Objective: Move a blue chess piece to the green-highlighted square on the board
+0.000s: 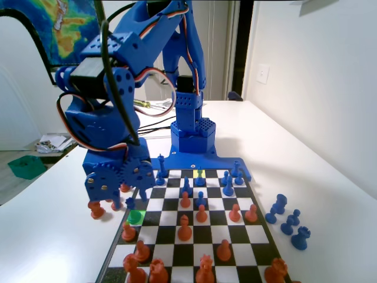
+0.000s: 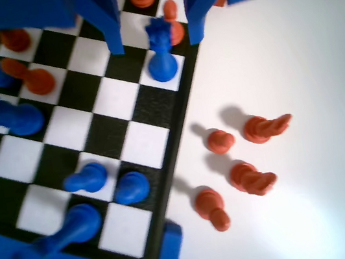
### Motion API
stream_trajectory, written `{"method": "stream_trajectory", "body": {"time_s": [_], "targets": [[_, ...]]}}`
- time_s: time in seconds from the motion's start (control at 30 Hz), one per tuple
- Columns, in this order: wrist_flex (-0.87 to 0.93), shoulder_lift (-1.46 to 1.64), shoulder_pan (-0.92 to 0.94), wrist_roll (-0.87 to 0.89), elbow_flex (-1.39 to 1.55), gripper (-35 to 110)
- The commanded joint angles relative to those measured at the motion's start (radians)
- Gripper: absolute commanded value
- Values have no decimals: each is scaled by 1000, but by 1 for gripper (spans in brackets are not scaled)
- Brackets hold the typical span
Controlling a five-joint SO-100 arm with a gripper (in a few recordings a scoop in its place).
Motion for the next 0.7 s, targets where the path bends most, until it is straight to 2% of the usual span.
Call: {"method": "stream_trajectory", "body": {"time_s": [0.0, 0.3, 0.5, 0.67], "targets": [[98, 132, -18, 8, -78, 17], [316, 399, -69, 35, -100, 13], [426, 607, -101, 146, -101, 5], [457, 787, -140, 253, -57, 5]]}}
